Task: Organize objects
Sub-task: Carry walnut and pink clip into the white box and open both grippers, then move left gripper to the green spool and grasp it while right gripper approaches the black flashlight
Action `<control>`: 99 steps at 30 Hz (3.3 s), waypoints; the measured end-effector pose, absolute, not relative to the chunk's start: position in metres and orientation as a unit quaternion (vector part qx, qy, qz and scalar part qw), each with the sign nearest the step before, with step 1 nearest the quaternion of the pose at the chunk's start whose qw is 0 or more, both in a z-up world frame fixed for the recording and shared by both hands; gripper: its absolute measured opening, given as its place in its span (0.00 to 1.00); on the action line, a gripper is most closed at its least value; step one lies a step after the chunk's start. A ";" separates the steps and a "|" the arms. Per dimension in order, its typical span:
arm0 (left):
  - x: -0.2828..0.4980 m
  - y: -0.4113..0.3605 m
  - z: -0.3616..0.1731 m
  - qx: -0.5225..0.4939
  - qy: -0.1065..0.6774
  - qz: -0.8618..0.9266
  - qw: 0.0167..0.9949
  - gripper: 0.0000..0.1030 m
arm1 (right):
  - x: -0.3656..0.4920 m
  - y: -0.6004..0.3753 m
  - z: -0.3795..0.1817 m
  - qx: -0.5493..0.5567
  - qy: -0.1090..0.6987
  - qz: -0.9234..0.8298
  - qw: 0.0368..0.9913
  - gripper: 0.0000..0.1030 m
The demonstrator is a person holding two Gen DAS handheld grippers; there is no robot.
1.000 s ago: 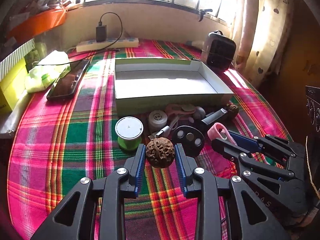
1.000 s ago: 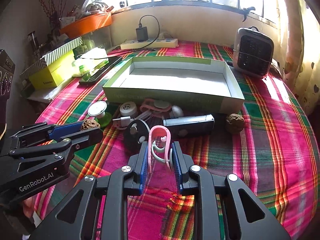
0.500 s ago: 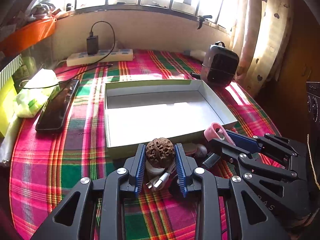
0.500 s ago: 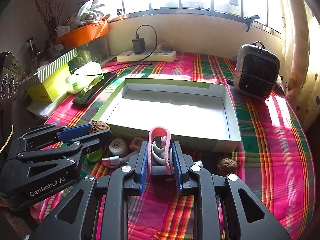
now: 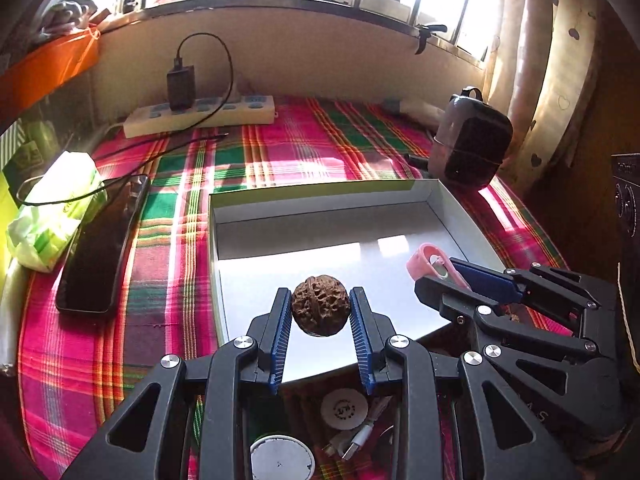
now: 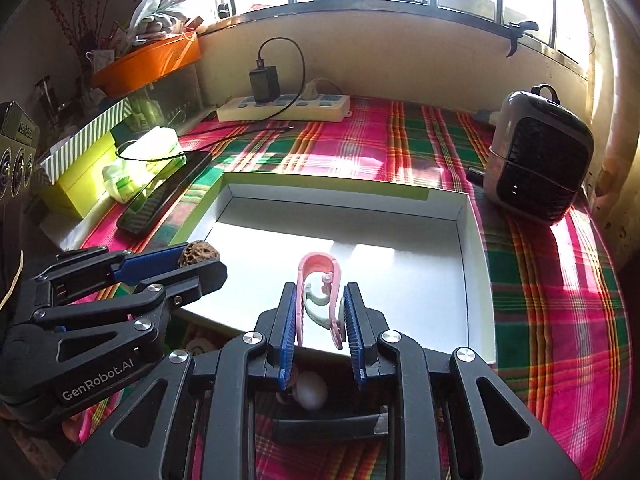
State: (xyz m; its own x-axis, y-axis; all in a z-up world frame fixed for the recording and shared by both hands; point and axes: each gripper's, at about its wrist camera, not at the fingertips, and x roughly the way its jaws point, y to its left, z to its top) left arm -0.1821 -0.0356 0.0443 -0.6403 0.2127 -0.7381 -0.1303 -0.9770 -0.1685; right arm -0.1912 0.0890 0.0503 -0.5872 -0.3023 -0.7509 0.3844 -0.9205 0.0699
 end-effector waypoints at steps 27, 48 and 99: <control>-0.262 -0.035 0.015 -0.456 -0.020 0.886 0.077 0.26 | -0.276 0.078 0.017 0.466 0.058 -0.866 0.173 0.24; -0.262 -0.035 0.016 -0.455 -0.009 0.888 0.070 0.27 | -0.278 0.082 0.019 0.465 0.050 -0.867 0.171 0.28; -0.101 -0.071 0.041 -0.396 -0.082 0.913 0.056 0.35 | -0.131 0.133 0.046 0.393 0.020 -0.901 0.181 0.49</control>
State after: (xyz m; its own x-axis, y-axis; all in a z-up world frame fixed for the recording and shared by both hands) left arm -0.1009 -0.0707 0.0406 -0.6806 0.1675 -0.7133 -0.0378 -0.9802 -0.1941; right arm -0.1314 0.1333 0.0462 -0.6259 -0.3107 -0.7154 0.3420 -0.9337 0.1062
